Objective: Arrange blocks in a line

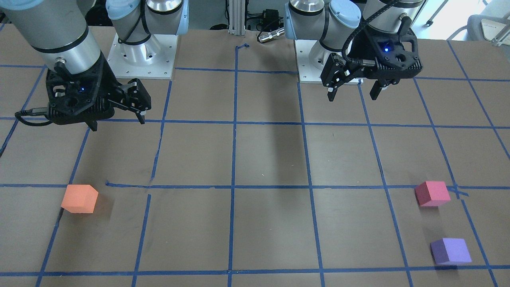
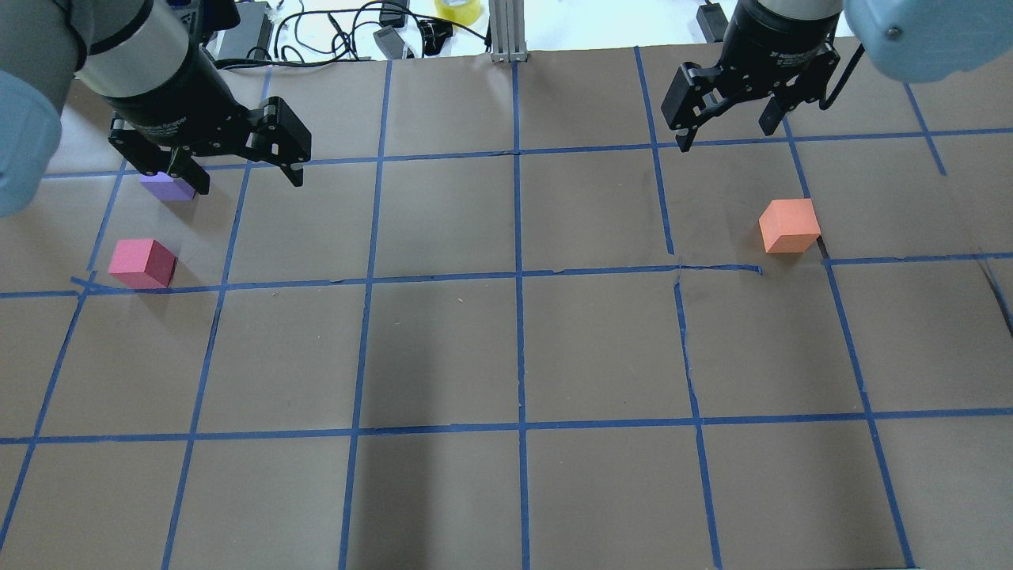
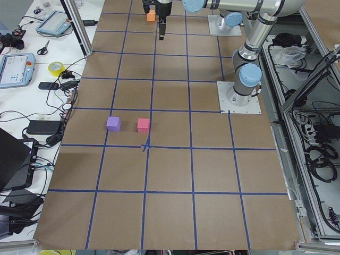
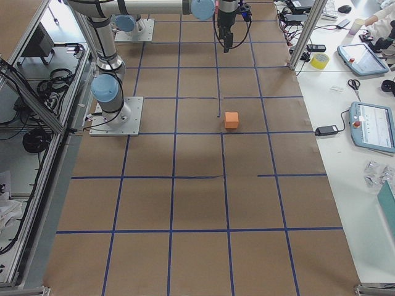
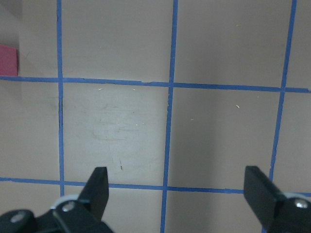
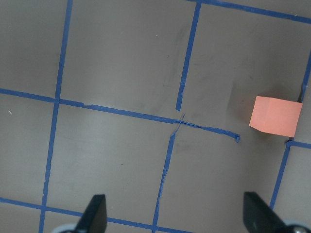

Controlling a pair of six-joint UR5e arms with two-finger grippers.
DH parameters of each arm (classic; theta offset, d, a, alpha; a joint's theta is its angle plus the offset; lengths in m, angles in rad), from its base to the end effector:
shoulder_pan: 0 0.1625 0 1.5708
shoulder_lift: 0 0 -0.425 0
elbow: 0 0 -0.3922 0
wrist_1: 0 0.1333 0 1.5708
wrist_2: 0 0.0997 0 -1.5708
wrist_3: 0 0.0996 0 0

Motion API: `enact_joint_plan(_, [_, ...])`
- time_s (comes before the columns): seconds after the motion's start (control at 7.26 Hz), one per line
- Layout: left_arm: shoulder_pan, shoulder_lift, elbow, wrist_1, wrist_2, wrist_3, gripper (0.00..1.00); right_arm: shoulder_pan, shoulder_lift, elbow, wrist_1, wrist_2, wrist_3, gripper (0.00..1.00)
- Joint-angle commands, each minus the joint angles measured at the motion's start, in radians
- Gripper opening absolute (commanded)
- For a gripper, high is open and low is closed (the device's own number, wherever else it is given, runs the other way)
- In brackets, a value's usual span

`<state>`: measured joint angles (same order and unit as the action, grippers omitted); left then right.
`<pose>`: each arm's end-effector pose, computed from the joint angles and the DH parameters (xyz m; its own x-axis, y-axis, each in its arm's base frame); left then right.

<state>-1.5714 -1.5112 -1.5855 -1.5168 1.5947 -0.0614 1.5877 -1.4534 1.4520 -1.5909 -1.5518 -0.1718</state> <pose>-0.1312 -0.4755 0.5151 -0.9979 -0.0628 -0.0177 -0.0607 0.9931 -0.1000 0.1444 -0.5414 0.4877 -0.9821 -0.1879 -0.0150 -0.1875 0.9820 -0.0244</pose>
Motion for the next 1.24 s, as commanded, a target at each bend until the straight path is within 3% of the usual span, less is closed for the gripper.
enact_joint_plan(0.0, [-0.002,0.008,-0.007,-0.002,-0.001,0.0,1.0,0.0,-0.001,0.002,0.0,-0.001,-0.002,1.0])
enact_joint_plan(0.41, [-0.001,0.009,-0.008,-0.002,-0.002,-0.002,1.0,0.0,-0.002,0.004,0.003,-0.002,0.0,1.0])
enact_joint_plan(0.55, [-0.001,0.009,-0.008,-0.002,-0.002,-0.002,1.0,-0.002,-0.018,0.005,0.096,-0.005,0.0,1.0])
enact_joint_plan(0.83, [-0.002,0.011,-0.01,-0.002,-0.002,-0.002,1.0,-0.006,-0.038,0.008,0.17,-0.005,0.003,1.0])
enact_joint_plan(1.1, [-0.001,0.009,-0.008,0.0,-0.001,-0.002,1.0,-0.024,-0.032,0.027,0.149,-0.005,-0.003,1.0])
